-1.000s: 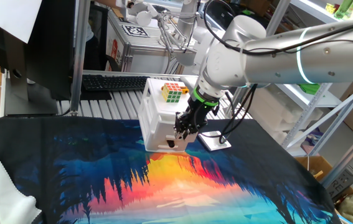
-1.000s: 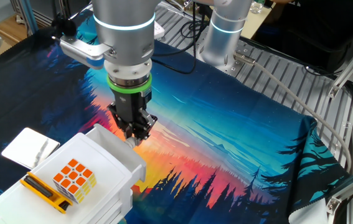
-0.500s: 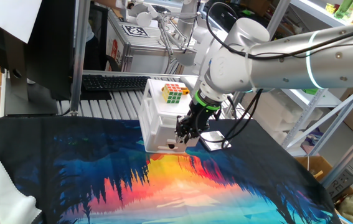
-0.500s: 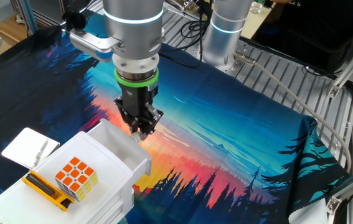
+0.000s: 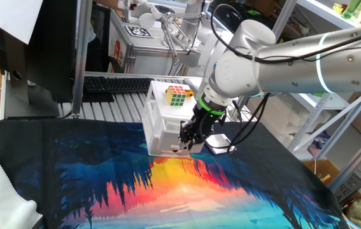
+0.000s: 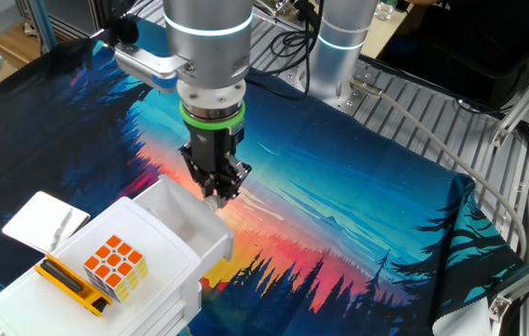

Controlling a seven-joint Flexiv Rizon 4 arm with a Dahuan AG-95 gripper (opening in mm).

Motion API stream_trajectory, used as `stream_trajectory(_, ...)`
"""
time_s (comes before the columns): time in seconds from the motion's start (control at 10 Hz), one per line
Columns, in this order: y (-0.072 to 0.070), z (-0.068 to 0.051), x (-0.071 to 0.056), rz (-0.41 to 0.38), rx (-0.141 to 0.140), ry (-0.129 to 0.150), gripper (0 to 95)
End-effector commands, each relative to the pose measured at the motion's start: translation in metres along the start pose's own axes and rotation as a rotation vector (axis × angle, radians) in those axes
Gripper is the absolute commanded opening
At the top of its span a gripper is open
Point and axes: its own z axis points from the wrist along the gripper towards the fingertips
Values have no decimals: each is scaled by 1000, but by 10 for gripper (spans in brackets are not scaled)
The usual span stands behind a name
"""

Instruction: Grasp the handle and open the drawer

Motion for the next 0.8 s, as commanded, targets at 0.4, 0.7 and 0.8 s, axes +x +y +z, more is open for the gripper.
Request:
stream_trajectory(0.4,2,-1,14,14,-1,4,0)
stream_trajectory(0.7,3,-2,30,26,0,12,0)
stream_trajectory(0.8,4,-2,35,28,0,14,0)
